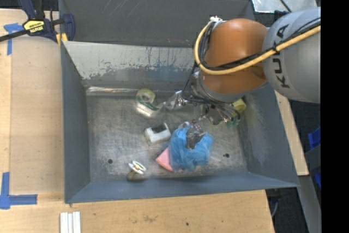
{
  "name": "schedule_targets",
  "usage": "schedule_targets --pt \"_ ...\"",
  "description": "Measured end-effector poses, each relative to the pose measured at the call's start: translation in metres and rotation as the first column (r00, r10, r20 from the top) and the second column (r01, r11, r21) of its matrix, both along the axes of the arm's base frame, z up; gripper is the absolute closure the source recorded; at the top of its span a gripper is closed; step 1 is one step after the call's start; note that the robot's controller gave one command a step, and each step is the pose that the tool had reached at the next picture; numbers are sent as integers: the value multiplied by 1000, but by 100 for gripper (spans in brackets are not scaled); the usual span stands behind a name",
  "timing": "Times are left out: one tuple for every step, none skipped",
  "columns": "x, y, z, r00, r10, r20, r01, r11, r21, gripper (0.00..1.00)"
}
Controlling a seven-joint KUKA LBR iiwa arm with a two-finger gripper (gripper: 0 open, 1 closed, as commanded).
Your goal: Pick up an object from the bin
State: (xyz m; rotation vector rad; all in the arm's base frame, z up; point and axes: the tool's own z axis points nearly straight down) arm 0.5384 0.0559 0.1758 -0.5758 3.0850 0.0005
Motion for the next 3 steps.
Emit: schedule_targets --pt "4 4 -49 1000 -14 7 14 1000 1 0" --pt "-5 -7 -84 995 100 2 -100 995 1 0" --pt "-19 -19 -100 998 -68 6 68 998 5 100"
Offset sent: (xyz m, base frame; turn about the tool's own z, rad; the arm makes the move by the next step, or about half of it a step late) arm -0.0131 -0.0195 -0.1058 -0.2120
